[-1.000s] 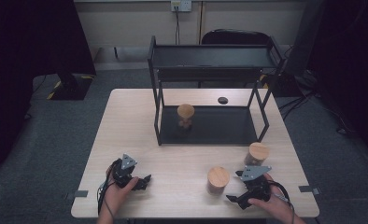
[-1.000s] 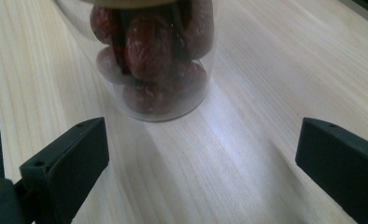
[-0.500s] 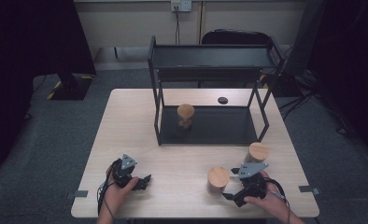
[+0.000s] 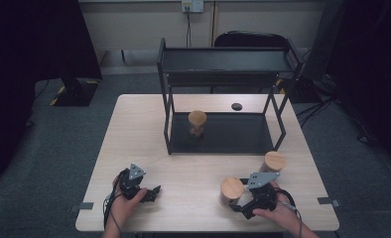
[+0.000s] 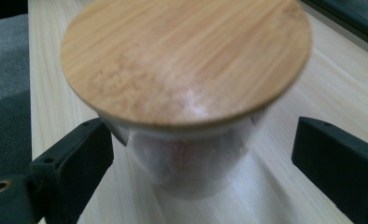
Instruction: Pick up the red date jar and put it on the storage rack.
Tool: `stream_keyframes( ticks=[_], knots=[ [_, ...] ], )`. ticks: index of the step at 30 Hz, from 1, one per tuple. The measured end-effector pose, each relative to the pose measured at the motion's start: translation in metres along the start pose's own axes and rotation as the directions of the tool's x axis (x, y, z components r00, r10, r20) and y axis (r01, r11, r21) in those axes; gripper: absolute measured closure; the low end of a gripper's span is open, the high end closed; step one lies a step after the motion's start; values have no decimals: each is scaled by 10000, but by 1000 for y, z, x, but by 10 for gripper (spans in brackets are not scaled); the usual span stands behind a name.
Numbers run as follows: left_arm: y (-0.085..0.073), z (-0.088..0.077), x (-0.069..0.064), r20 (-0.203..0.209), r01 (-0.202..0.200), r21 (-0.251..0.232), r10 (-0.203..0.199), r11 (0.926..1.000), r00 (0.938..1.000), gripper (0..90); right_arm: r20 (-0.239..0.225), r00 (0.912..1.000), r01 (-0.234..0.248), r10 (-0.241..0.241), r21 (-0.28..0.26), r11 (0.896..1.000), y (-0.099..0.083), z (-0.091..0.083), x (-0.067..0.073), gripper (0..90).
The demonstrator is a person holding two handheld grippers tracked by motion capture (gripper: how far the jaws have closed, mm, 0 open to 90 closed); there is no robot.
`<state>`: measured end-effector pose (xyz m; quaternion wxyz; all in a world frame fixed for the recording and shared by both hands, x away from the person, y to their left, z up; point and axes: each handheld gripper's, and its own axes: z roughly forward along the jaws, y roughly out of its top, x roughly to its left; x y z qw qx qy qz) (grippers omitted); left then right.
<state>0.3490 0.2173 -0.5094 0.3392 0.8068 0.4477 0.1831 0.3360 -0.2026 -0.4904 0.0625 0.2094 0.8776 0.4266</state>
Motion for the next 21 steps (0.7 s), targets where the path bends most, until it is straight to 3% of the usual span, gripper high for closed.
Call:
stream_keyframes(
  ticks=[8, 21],
  knots=[
    [0, 0, 0, 1, -3, 2, 3, 10000, 10000, 1, -296, 9996, 12, -17, -189, 9998, 4, 10, 3, 143],
    [0, 0, 0, 2, -3, 4, 3, 10000, 10000, 1, -229, 9997, -58, 49, -394, 9992, 6, 16, 4, 226]
  ],
)
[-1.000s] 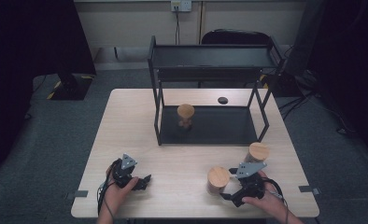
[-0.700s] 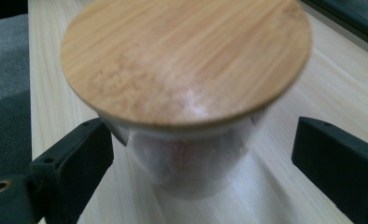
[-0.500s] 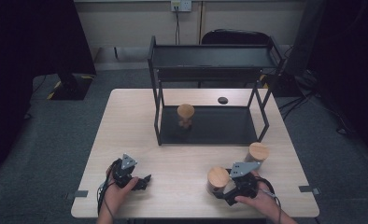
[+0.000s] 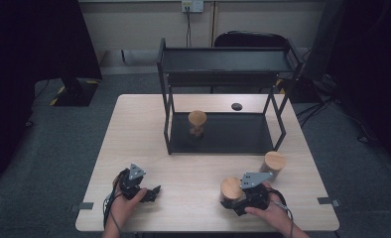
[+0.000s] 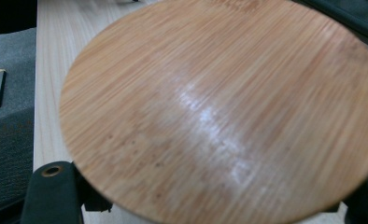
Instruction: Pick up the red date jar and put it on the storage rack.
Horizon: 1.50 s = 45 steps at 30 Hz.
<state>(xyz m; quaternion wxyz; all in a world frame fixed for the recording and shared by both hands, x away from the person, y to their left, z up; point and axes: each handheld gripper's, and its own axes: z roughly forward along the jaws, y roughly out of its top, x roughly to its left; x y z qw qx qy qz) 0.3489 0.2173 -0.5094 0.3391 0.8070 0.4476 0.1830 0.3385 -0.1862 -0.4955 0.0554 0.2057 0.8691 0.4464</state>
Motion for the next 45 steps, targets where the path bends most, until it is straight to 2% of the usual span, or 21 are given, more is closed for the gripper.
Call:
stream_keyframes(
  ticks=[11, 23, 38, 45],
  knots=[
    [0, 0, 0, -1, 21, -14, -21, 10000, 10000, 1, 188, 9995, 264, -264, -27, 9996, 2, 0, 2, 246],
    [0, 0, 0, 0, 1, -2, -1, 10000, 10000, 1, 347, 9992, 189, -192, 89, 9998, 9, 4, 0, 252],
    [0, 0, 0, 33, -3, -23, 3, 10000, 10000, 1, 890, 9957, -261, 242, 204, 9994, 19, 6, -16, 252],
    [0, 0, 0, 31, -11, -21, 11, 10000, 10000, 1, 1049, 9943, -253, 212, 377, 9990, 22, 9, -21, 252]
  ],
)
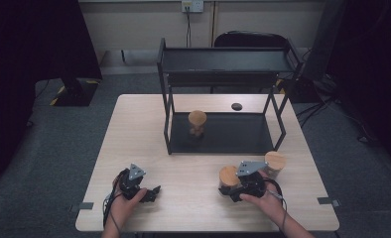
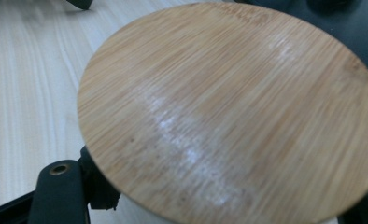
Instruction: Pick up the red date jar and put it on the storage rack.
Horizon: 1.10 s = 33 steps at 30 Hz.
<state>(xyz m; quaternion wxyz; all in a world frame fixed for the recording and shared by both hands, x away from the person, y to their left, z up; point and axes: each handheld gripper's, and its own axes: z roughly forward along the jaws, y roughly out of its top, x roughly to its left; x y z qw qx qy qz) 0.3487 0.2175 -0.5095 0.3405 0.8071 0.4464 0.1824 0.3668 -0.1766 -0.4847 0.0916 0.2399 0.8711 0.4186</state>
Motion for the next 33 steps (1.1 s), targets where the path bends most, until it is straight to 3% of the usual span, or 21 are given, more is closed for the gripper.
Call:
stream_keyframes(
  ticks=[33],
  knots=[
    [0, -1, 0, 9, -42, 13, 42, 10000, 10000, 1, 712, 9968, -394, 375, 256, 9989, 27, 11, -26, 252]
  ],
)
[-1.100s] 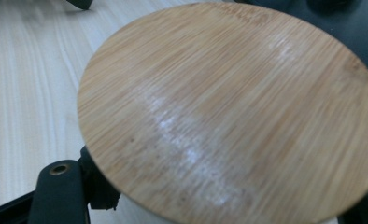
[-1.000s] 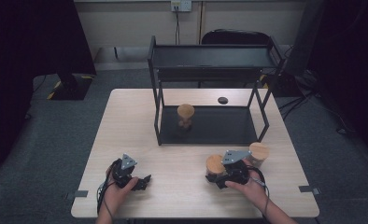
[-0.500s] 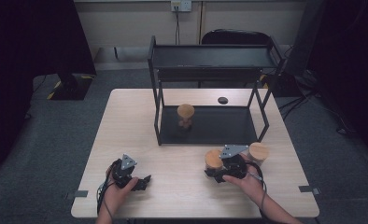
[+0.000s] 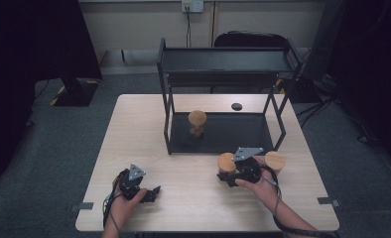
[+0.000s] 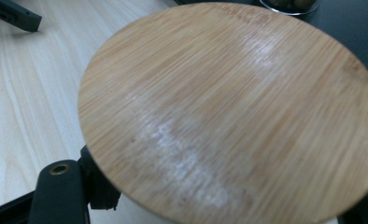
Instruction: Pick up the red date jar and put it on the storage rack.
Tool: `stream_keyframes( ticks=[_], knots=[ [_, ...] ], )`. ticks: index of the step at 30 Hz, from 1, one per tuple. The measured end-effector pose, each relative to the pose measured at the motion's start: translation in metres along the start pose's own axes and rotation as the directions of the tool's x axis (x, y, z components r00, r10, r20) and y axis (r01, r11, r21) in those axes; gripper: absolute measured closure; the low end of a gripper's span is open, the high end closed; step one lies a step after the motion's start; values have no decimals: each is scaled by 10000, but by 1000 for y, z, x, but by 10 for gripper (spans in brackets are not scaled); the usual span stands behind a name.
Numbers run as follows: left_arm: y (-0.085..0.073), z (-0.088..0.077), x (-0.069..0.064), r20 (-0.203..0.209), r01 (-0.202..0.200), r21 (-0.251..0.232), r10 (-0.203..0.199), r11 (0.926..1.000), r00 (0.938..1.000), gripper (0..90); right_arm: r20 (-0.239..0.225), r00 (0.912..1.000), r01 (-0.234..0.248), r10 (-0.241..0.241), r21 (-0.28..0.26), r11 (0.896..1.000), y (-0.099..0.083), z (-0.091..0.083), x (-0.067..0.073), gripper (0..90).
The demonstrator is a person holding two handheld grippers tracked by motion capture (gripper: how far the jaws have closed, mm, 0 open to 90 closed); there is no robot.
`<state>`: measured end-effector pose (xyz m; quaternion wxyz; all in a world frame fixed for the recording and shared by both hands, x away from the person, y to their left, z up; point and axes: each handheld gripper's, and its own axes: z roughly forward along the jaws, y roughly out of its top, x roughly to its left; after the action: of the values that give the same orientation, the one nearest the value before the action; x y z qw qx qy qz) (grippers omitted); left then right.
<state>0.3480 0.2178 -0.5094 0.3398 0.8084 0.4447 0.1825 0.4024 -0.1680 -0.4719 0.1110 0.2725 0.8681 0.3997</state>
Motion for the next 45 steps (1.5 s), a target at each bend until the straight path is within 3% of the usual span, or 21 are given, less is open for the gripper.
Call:
stream_keyframes(
  ticks=[45],
  knots=[
    [0, 0, 0, 1, -3, 4, 3, 10000, 10000, 1, 762, 9969, -225, 209, 202, 9995, 31, 13, -30, 253]
  ],
)
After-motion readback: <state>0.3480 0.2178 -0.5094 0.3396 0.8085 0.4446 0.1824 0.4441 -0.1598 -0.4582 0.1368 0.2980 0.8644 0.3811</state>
